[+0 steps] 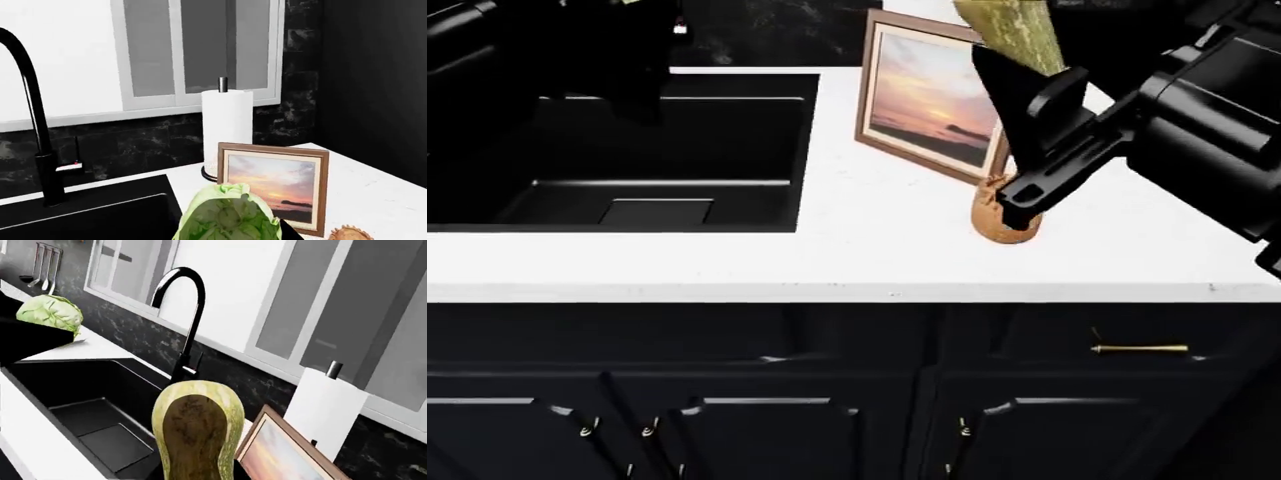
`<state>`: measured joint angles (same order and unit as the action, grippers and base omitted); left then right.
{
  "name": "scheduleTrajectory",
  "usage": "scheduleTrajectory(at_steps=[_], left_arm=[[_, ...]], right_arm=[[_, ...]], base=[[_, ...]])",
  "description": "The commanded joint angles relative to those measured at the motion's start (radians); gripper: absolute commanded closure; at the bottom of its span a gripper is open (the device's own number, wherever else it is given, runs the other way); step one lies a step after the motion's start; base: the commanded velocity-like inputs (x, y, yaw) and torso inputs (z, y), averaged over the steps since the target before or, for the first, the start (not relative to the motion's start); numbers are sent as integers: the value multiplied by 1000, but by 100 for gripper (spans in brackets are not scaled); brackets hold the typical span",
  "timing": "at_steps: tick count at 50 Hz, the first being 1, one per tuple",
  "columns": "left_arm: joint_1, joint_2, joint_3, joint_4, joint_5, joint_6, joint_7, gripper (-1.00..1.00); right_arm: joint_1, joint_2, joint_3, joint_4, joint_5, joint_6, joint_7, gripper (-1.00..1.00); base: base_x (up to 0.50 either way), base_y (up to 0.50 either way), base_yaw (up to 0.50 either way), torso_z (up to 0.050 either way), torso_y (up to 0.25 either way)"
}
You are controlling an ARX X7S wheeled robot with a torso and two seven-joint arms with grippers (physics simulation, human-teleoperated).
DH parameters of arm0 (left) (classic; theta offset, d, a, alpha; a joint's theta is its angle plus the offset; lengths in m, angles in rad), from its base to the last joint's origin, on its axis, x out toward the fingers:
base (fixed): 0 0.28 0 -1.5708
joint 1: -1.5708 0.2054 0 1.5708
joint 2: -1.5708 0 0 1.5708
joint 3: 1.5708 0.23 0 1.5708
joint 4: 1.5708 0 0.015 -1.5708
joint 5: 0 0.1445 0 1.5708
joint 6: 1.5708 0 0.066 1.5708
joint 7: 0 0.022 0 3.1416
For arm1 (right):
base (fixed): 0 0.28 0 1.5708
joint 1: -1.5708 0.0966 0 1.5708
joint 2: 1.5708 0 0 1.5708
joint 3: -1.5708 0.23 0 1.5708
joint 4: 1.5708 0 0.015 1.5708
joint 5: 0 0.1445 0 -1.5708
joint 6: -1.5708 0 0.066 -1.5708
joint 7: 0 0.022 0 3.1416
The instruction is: Pick up the fruits and vegetables and place them in the sink. Turn on the sink faucet to wash them. Then turn the sink off and put them in the tray.
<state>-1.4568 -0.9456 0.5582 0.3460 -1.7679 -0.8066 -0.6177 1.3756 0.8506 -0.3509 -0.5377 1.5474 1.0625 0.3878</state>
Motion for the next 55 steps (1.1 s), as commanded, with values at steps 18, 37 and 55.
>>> scheduleTrajectory(at_steps=[18,37,55], left_arm=[[53,-6,-22,170,100,84,-164,100],[50,-7,-20,165,95,78,-152,100],[32,2,-17,156,102,69,-152,100]], right_arm=[[-58,-16,125,-81,-12,-114,397,100],[-29,-13,109,-73,-14,-100,389,100],[-19,-13,103,-68,-18,-101,375,100]], base=[[123,500,0,1,2],[71,500,0,0,2],[-2,500,0,1,1]])
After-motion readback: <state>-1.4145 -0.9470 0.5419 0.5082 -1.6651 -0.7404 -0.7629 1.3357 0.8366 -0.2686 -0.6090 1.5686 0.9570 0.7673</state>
